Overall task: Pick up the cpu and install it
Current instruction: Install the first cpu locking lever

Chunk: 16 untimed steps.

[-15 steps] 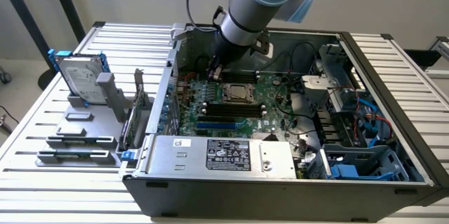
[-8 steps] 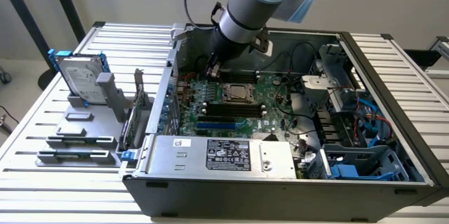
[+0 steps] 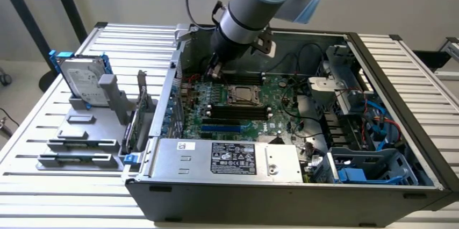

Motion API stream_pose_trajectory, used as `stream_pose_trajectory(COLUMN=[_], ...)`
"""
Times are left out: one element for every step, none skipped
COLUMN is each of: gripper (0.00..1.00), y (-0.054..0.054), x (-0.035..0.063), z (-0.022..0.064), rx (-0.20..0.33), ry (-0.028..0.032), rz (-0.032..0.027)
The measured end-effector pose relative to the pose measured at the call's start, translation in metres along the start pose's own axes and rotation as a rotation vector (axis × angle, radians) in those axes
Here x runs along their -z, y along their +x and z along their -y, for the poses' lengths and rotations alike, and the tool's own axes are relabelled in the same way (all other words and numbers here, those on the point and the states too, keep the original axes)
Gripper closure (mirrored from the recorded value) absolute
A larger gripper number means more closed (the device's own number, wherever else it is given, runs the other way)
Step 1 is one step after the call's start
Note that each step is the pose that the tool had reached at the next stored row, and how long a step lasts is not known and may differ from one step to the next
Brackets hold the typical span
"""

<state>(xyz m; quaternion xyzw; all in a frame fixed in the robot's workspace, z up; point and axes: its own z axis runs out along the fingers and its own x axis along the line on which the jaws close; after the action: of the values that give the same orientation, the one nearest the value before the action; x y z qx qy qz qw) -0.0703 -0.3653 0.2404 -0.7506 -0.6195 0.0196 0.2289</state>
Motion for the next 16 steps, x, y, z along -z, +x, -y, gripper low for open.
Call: stream_pose_trajectory(gripper=[0.89,0.89,0.89,0.89,0.89,0.89,0.89,0.89,0.89,0.89,0.89,0.89,0.89,0.89,0.89,0.89], y=[0.0000,0.0000,0.0000,0.0000,0.0000,0.0000,0.0000,0.0000,0.0000,0.0000,0.0000,0.0000,-0.0001,-0.0003,-0.0005,-0.0007], x=[0.0001,0.0001,0.0001,0.0001,0.0001,0.0001,0.0001,0.0001,0.0001,0.0001,0.0000,-0.0001,-0.0003,-0.0005,-0.0009,-0.0014], z=[0.0000,0.0000,0.0000,0.0001,0.0000,0.0000,0.0000,0.0000,0.0000,0.0000,0.0000,0.0001,0.0003,0.0007,0.0013,0.0022], rx=[-0.009,-0.021,-0.034,-0.048,-0.063,-0.079,-0.094,-0.111,-0.125,-0.139,-0.151,-0.161,-0.170,-0.177,-0.183,-0.187], ry=[-0.0017,-0.0045,-0.0080,-0.0120,-0.0163,-0.0207,-0.0250,-0.0298,-0.0339,-0.0377,-0.0409,-0.0435,-0.0460,-0.0480,-0.0497,-0.0509], rz=[-0.0046,-0.0098,-0.0149,-0.0207,-0.0270,-0.0333,-0.0396,-0.0465,-0.0527,-0.0590,-0.0650,-0.0695,-0.0731,-0.0761,-0.0785,-0.0805])
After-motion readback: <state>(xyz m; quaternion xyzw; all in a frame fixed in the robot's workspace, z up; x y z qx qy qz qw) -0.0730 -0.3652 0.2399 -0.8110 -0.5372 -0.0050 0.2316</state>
